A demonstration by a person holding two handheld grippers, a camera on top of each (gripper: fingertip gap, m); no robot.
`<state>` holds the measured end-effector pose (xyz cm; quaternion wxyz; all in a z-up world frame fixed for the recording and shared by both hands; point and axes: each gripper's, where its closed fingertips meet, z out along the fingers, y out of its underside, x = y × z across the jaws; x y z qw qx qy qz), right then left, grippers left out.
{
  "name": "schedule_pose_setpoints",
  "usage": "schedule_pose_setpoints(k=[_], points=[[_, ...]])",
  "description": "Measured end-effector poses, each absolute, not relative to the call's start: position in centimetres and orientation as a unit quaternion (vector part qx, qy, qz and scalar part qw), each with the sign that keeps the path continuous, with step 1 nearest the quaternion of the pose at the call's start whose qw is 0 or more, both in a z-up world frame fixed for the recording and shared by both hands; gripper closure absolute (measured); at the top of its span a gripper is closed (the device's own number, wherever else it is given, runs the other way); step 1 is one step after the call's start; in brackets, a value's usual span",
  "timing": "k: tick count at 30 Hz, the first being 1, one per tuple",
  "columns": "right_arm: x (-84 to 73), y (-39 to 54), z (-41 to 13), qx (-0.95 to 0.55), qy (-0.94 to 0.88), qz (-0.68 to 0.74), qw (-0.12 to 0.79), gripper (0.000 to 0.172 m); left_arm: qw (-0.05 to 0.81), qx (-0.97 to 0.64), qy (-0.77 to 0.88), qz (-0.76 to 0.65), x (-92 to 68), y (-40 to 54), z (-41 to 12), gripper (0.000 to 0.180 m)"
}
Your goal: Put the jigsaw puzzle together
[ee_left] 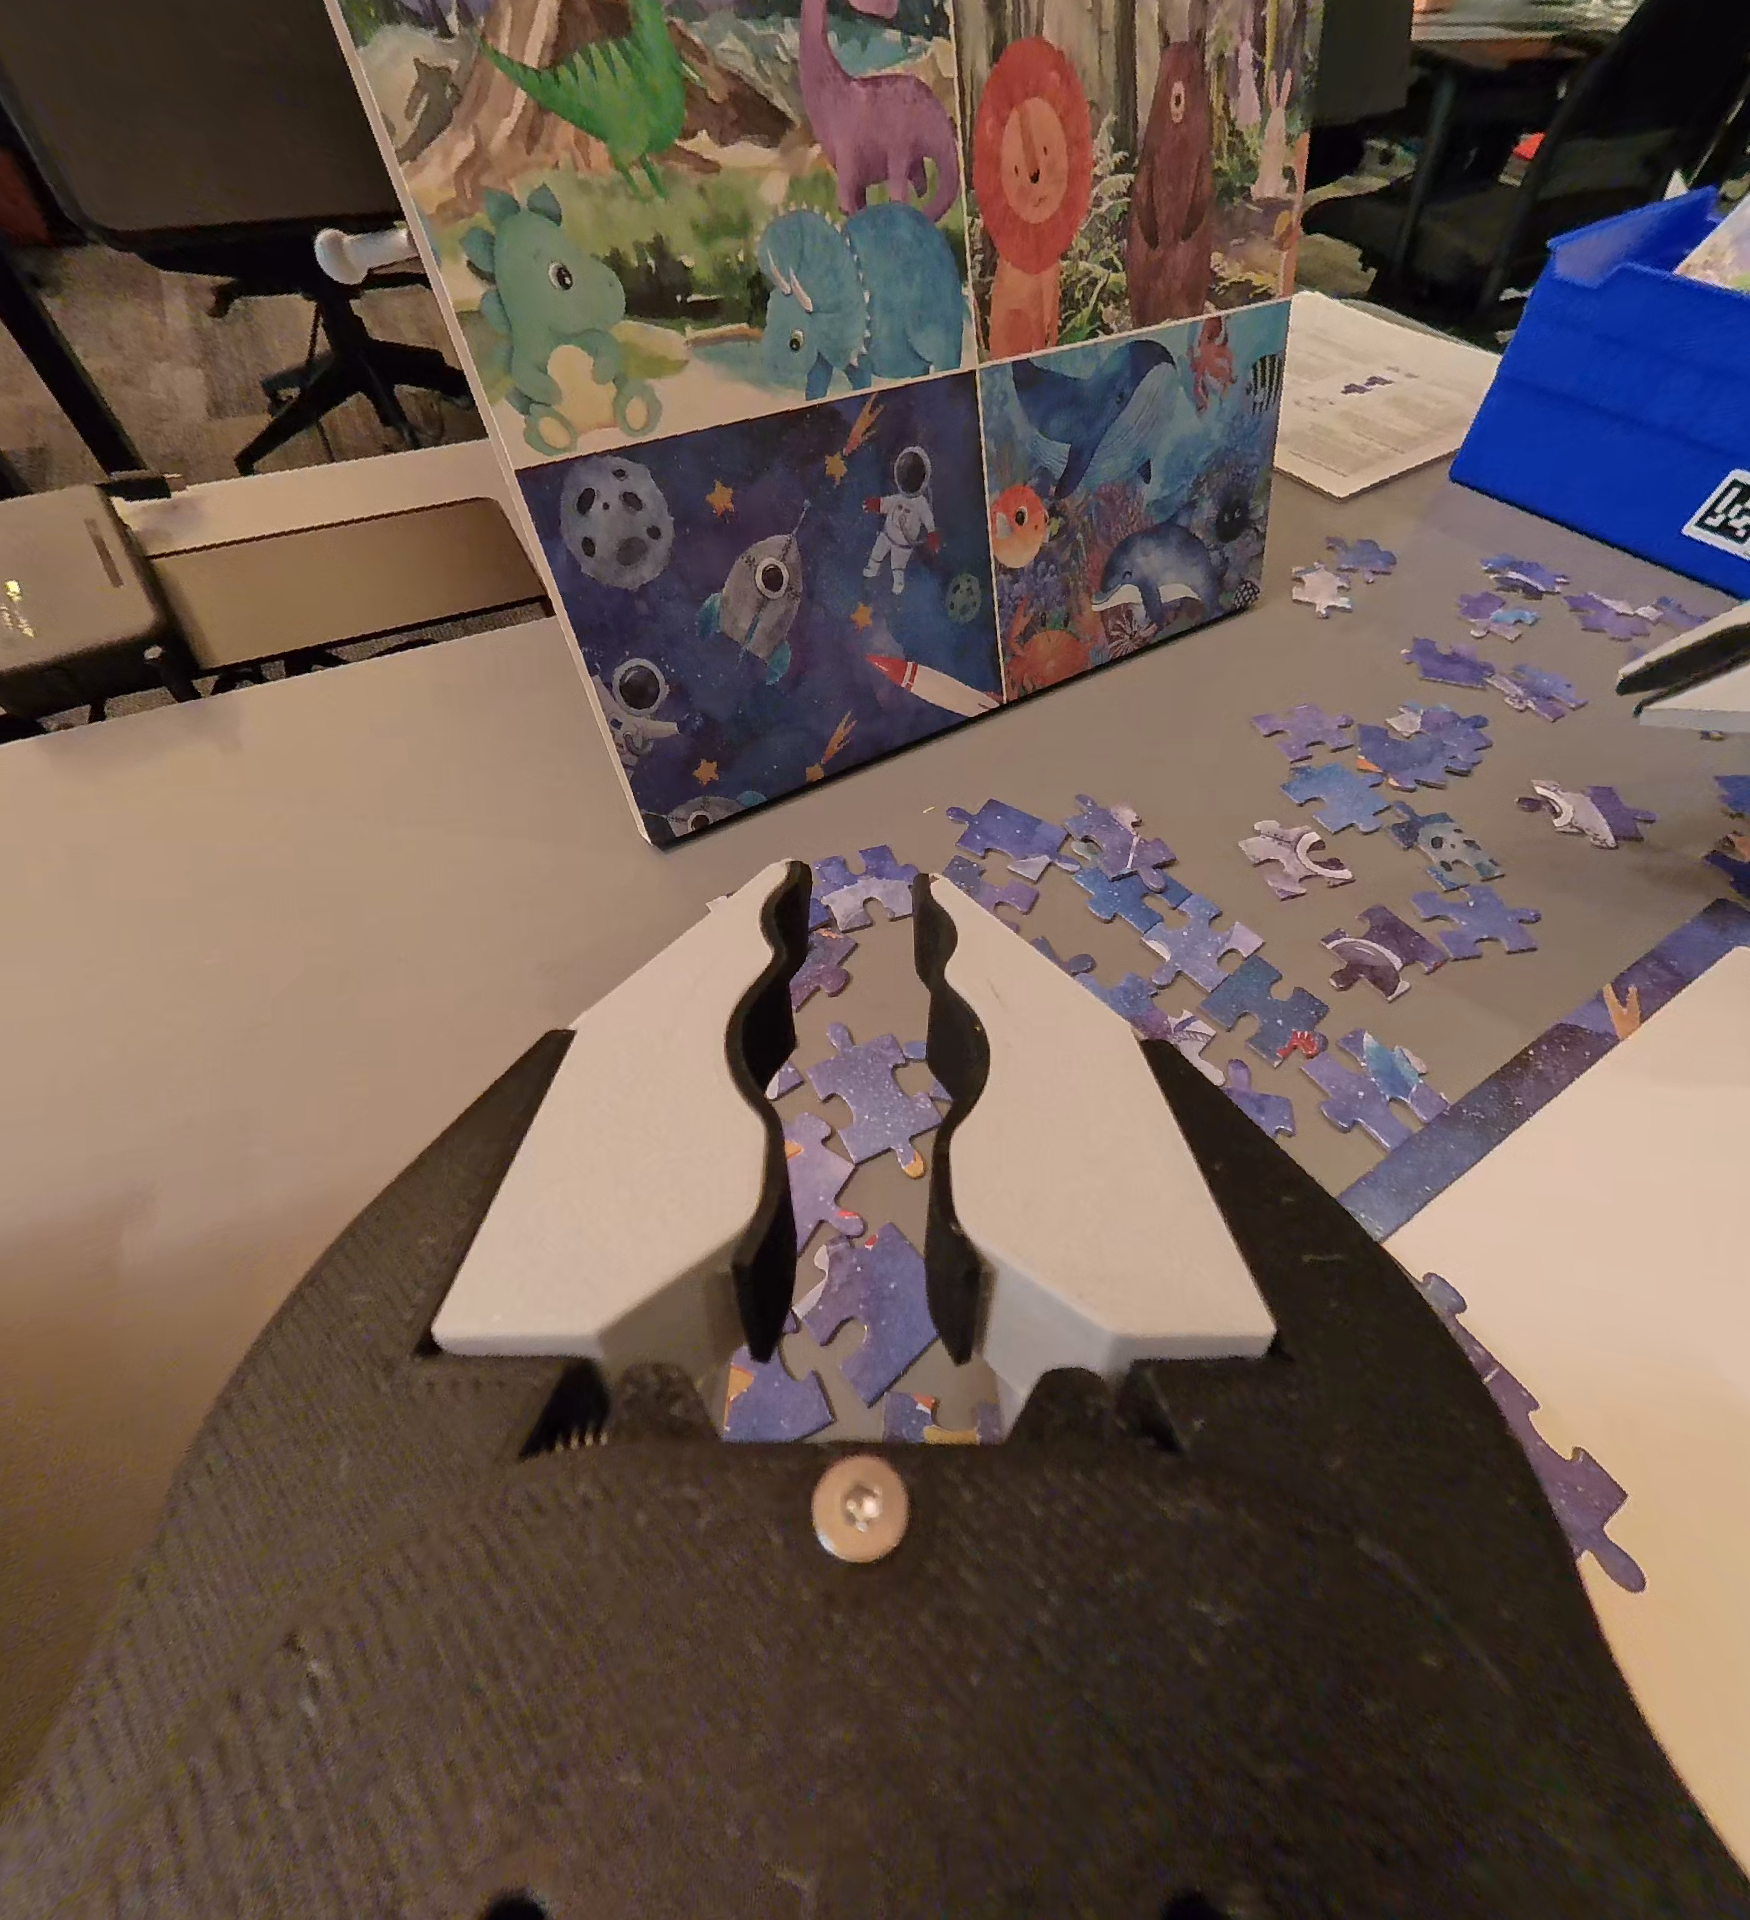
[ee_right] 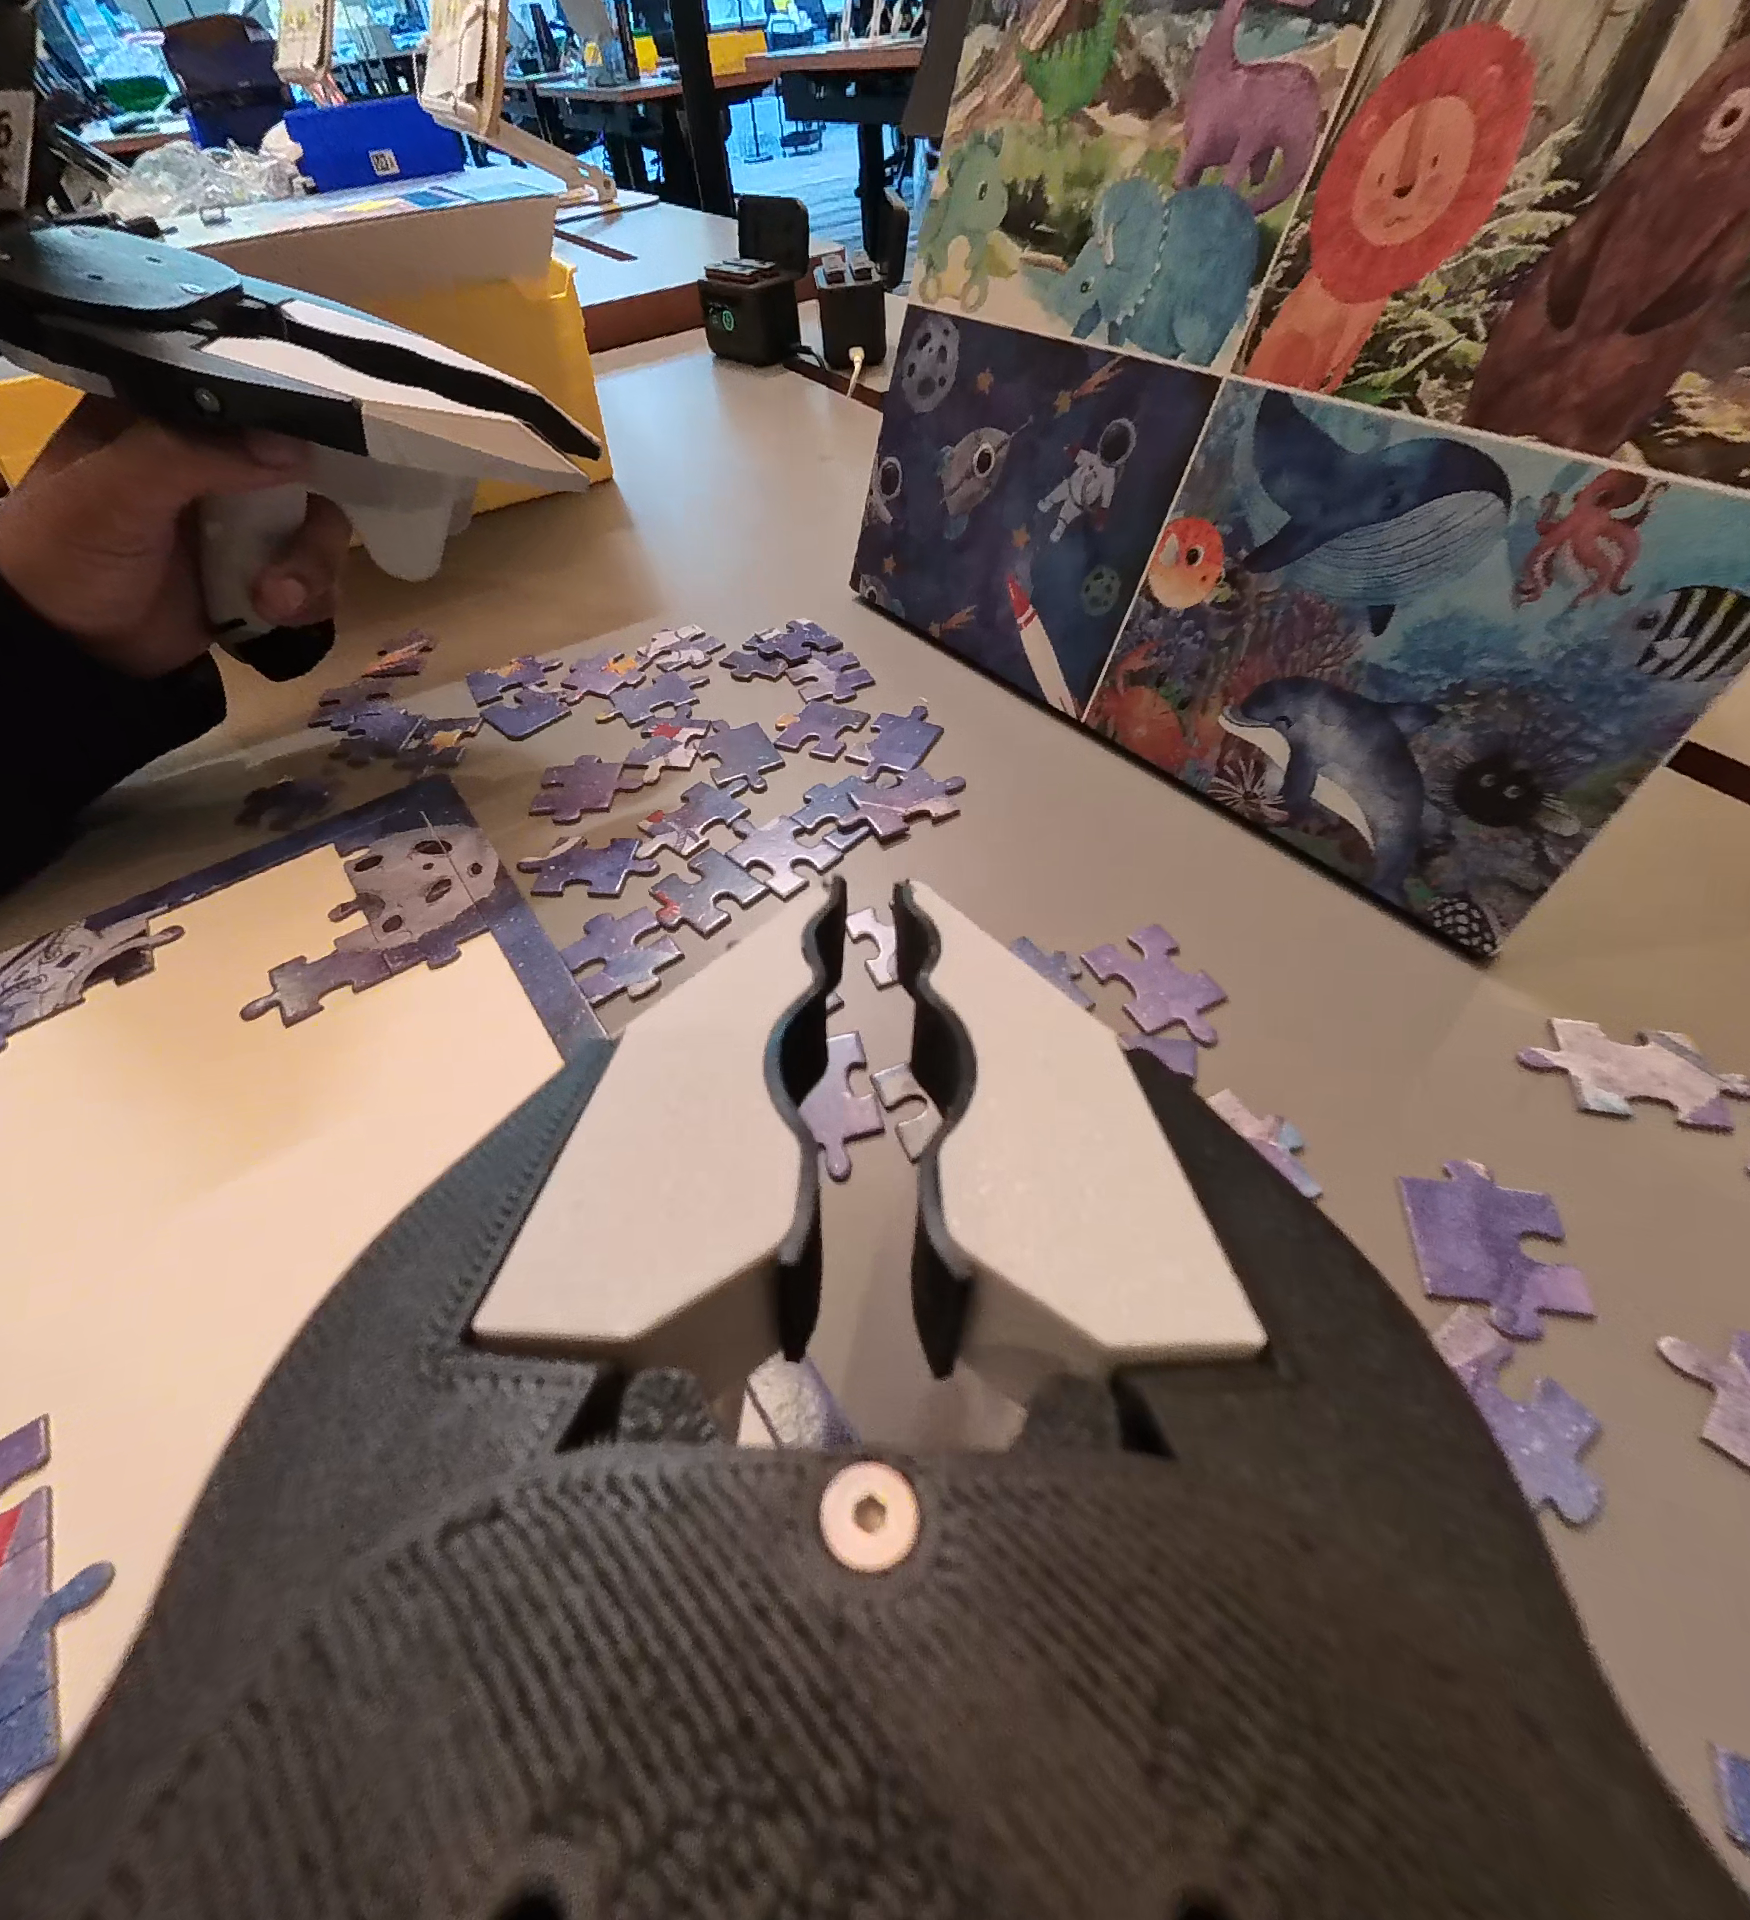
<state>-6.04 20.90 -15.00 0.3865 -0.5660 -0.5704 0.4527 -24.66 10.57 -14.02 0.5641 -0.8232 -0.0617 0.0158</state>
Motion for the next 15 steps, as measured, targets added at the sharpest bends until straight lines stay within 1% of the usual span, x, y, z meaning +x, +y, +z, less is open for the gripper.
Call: schedule_pose_setpoints(k=[15], points=[[-6.3, 20.9, -16.2, -0.552, -0.619, 0.362, 0.425, 0.164, 0.561, -0.825, -0.060, 0.018, -24.6, 10.6, -14.2, 0.162]])
